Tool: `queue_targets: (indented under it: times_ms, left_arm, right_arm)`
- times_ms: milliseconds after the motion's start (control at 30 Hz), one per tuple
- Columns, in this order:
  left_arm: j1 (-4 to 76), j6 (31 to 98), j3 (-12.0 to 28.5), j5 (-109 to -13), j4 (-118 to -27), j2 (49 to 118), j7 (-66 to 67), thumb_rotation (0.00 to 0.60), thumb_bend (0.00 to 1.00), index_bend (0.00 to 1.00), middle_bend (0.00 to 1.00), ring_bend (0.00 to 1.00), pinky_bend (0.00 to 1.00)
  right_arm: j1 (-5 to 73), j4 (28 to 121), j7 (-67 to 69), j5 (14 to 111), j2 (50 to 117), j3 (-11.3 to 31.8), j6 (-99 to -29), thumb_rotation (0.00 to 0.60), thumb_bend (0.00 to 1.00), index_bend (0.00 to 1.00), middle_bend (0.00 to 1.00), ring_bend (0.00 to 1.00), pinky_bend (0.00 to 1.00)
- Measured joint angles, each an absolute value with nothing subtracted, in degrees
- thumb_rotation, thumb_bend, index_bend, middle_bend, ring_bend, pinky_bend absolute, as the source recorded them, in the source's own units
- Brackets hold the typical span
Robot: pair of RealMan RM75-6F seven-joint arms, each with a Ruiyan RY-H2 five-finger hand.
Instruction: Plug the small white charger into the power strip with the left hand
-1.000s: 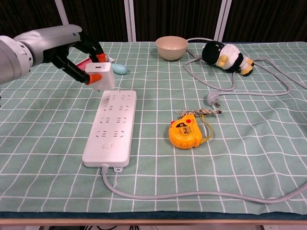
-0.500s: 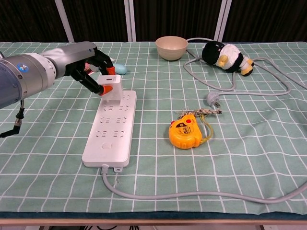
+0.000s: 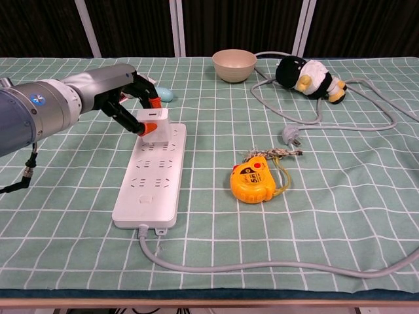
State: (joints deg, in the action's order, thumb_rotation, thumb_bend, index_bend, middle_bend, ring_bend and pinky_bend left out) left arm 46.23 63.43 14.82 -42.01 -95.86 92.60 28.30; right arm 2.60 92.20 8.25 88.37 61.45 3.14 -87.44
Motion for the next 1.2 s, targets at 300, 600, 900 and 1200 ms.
queue_targets:
  times_ms: [300,600,900,1200]
  left_arm:
    - [46.21,63.13,14.63,-42.02,-95.75,92.63,27.68,0.6,0.44,0.63,0.61,0.15,0.09]
    - [46.25,62.8,14.14,-41.86,-94.89,93.27,27.42,0.6,0.44,0.63,0.61,0.15,0.09]
    - [46.01,62.43,13.79,-41.87,-93.66,93.57,26.68,0.6,0.44,0.63,0.61,0.15,0.09]
    - [45.66,61.34,13.39,-42.52,-91.62,93.99,25.25,0.6,0.44,0.63,0.62,0.15,0.09]
  right_arm:
    - [2.58,92.18,8.18,88.42,61.49,3.13,-87.47,0.6,0.35,0.08,0.0,0.0,0.0]
    - [2.57,92.21,8.22,88.36,61.44,3.12,-87.39,0.6,0.35,0.08,0.0,0.0,0.0]
    - [2.56,92.28,8.26,88.27,61.45,3.17,-87.38,0.6,0.35,0.07,0.0,0.0,0.0]
    - [2.55,92.17,8.27,88.38,61.56,3.18,-87.48,0.6,0.35,0.07,0.0,0.0,0.0]
